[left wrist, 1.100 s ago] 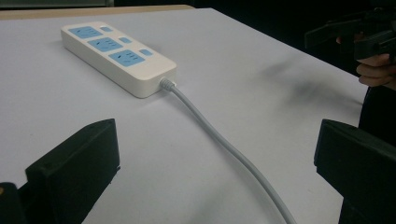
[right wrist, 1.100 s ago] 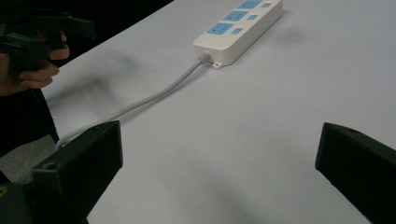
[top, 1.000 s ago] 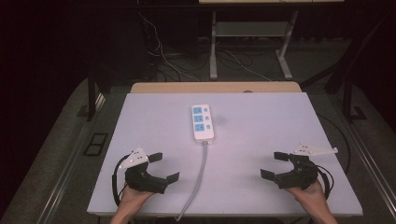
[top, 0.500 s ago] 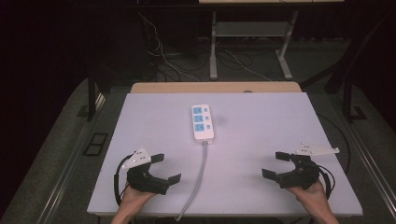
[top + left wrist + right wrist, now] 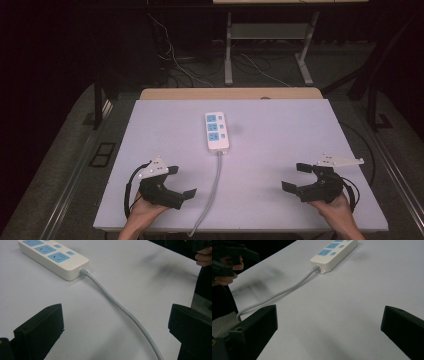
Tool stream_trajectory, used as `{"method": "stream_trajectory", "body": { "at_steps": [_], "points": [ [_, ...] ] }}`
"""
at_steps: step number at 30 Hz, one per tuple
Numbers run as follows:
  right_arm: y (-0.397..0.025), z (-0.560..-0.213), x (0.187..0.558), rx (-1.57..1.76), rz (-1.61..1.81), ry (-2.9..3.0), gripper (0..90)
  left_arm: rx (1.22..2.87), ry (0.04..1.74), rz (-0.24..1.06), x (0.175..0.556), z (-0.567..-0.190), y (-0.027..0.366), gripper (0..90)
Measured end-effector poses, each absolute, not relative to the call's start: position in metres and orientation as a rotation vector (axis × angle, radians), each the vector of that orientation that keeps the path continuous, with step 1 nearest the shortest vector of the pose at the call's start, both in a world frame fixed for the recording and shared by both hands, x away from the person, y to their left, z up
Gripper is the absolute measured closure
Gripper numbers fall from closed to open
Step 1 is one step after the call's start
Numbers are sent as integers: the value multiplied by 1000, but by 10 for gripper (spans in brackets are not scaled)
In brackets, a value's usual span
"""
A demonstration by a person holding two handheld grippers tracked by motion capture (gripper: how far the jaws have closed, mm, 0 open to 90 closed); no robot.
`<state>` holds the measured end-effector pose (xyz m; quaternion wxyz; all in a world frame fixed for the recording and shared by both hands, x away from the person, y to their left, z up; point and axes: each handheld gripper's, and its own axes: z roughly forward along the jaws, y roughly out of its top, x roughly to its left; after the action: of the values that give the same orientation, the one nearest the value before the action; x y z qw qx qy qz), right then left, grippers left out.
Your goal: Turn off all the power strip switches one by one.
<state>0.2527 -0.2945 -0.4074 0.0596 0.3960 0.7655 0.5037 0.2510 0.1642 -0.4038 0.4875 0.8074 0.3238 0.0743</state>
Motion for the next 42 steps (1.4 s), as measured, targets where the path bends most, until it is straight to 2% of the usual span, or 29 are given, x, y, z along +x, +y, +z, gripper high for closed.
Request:
{"method": "stream_trajectory", "body": {
  "at_steps": [14, 42],
  "points": [
    [-302, -406, 251, 1213, 1536, 2287, 6, 2047, 732, 168, 268, -384, 151, 0],
    [-303, -406, 249, 1207, 1533, 2289, 6, 2091, 688, 147, 307, -357, 139, 0]
  ]
}}
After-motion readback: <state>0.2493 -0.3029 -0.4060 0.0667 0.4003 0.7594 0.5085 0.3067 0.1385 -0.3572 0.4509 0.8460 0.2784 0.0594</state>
